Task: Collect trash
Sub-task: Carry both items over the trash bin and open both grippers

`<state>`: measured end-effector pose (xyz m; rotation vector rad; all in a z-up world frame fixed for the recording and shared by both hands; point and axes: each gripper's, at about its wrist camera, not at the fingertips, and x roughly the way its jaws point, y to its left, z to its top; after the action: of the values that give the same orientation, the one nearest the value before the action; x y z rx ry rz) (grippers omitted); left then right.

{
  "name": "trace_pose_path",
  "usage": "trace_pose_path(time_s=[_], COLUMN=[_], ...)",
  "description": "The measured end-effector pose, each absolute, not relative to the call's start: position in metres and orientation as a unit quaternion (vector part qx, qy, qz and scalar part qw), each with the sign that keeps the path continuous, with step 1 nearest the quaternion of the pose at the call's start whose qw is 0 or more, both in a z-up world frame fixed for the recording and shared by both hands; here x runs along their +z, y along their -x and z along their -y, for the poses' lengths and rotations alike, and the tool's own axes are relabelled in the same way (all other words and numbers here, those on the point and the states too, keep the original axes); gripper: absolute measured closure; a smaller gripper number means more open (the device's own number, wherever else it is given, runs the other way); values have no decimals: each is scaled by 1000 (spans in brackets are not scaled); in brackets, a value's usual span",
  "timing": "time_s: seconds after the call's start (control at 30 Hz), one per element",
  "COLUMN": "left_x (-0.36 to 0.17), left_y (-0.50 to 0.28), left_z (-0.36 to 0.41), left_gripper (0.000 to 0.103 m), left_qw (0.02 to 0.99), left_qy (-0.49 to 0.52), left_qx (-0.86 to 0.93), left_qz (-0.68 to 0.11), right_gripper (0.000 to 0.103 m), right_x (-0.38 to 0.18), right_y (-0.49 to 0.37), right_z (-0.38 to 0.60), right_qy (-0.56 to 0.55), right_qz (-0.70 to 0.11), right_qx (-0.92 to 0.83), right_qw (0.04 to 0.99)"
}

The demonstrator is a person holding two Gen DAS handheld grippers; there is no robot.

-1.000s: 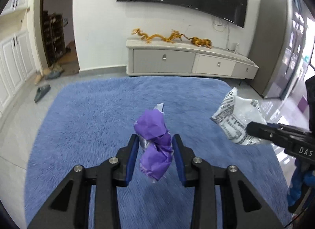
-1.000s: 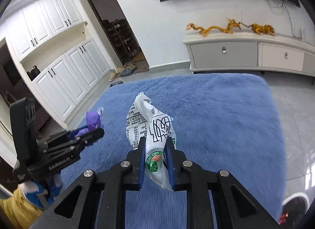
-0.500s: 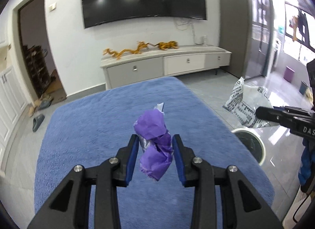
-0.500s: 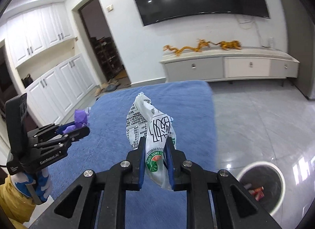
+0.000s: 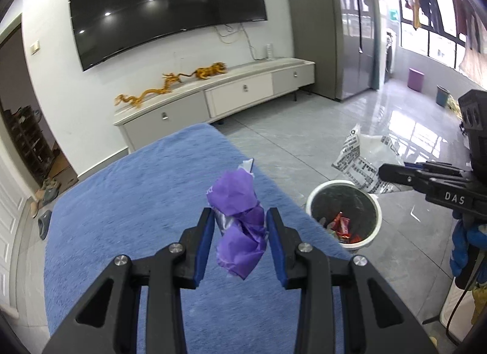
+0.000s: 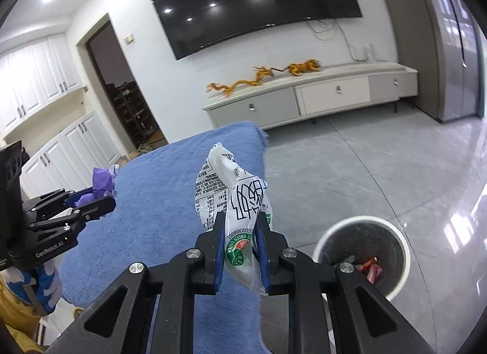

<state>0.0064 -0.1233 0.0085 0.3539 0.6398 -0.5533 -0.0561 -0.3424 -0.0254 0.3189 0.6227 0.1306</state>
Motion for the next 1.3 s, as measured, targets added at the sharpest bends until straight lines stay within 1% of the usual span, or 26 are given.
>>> trace_pose_path(time_s=[0.17,0.3,0.47,0.73,0.93,0.97,1.0,1.03,1.07,1.1,1.13,1.17,1.2,1.3], left_x=[-3,-19,-43,-78,-103,-106,-110,-111,-113,-114,-116,-116,-117,-116], left_y=[-8,-15,-41,-77,-92,-94,-97,-100,-103,-104,-106,-110,-112,-117], left_z=[157,190,237,312,361,366,372,376,379,381,383,385,385,380], left_gripper=[70,70,70,69,68,67,64,57,52,44,40,40,40,40], left_qw=[883,866,837,802,781,777,774,772,771,771,772,771,768,769], left_qy=[-190,-200,-186,-166,-158,-154,-147,-141,-134,-129,-124,-120,-113,-103], left_qx=[-283,-301,-332,-366,-388,-391,-395,-399,-404,-406,-406,-405,-407,-401], left_qz=[-321,-345,-394,-441,-464,-468,-472,-474,-474,-474,-474,-476,-481,-487], right_gripper=[85,85,85,85,85,83,83,83,81,78,73,60,56,56], right_x=[-38,-56,-93,-156,-183,-186,-189,-192,-196,-199,-202,-203,-204,-203], right_y=[64,71,71,58,41,38,34,32,30,27,26,24,22,22], right_z=[368,395,433,493,513,516,518,521,525,527,529,528,528,526], right_qy=[-172,-197,-236,-300,-314,-316,-316,-317,-318,-319,-321,-321,-322,-319], right_qz=[-307,-309,-328,-366,-386,-390,-393,-395,-398,-400,-403,-405,-407,-412], right_qx=[42,24,-8,-46,-63,-66,-71,-73,-75,-78,-82,-85,-88,-95], right_qw=[935,930,915,880,865,863,860,859,857,856,853,852,850,848])
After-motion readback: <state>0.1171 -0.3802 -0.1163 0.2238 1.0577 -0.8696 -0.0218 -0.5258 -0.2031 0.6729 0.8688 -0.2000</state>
